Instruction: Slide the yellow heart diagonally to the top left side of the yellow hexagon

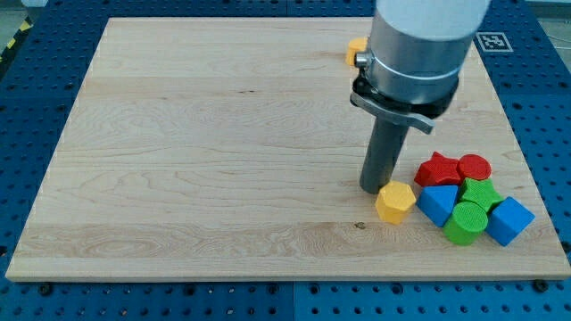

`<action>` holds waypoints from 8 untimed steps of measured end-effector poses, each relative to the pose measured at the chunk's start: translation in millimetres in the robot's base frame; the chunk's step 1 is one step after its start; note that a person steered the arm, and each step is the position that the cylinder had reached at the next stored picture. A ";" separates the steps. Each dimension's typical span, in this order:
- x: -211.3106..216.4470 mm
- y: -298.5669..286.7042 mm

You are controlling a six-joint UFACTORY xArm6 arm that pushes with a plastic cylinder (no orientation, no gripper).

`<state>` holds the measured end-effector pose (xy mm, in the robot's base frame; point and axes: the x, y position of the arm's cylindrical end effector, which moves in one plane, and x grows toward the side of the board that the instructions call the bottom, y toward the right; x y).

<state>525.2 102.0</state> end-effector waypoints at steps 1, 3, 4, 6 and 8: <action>2.3 4.8; 8.6 15.1; 6.5 15.1; -54.7 -9.5; -85.2 2.6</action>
<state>440.1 104.5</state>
